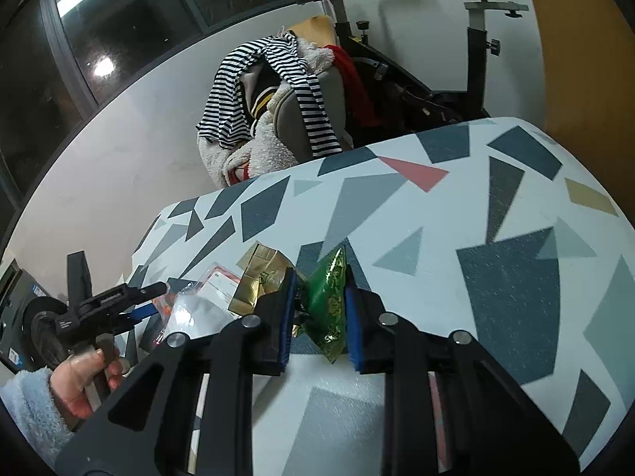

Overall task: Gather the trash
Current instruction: 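Grasp the gold and green candy wrappers with the right tool, then grasp the orange-printed candy packet with the left tool while the right tool holds the wrappers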

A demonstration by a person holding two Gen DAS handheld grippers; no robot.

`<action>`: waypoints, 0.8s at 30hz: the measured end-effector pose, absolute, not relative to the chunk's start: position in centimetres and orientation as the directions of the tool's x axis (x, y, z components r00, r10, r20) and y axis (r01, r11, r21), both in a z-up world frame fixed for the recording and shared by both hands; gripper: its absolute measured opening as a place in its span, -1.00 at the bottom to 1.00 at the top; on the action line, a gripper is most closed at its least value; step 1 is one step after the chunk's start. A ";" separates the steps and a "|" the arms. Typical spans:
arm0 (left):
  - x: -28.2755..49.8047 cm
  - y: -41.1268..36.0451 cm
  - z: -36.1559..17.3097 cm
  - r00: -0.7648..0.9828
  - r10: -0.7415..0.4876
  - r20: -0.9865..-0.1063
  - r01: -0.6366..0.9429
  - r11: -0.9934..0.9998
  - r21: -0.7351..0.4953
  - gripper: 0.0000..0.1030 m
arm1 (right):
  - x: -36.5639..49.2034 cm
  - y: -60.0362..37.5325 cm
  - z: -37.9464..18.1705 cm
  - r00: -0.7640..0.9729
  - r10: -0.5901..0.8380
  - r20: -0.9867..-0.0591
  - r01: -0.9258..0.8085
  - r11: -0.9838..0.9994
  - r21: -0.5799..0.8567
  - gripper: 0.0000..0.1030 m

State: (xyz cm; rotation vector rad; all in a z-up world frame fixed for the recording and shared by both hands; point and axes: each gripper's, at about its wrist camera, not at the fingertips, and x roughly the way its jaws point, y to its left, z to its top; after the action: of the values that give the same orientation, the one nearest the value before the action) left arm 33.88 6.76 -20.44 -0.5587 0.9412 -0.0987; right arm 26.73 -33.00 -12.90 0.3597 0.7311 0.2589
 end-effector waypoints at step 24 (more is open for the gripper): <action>24.2 7.0 -8.3 0.749 -0.261 -0.609 0.100 0.953 -0.286 -0.52 | 18.9 -31.2 -12.0 0.730 0.298 -0.615 -0.109 0.939 0.326 -0.52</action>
State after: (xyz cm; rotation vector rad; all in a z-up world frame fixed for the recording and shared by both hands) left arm 24.24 6.99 -8.26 -0.2431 0.6990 -0.1993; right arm 18.93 -31.25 -12.00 0.2771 0.7194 0.2270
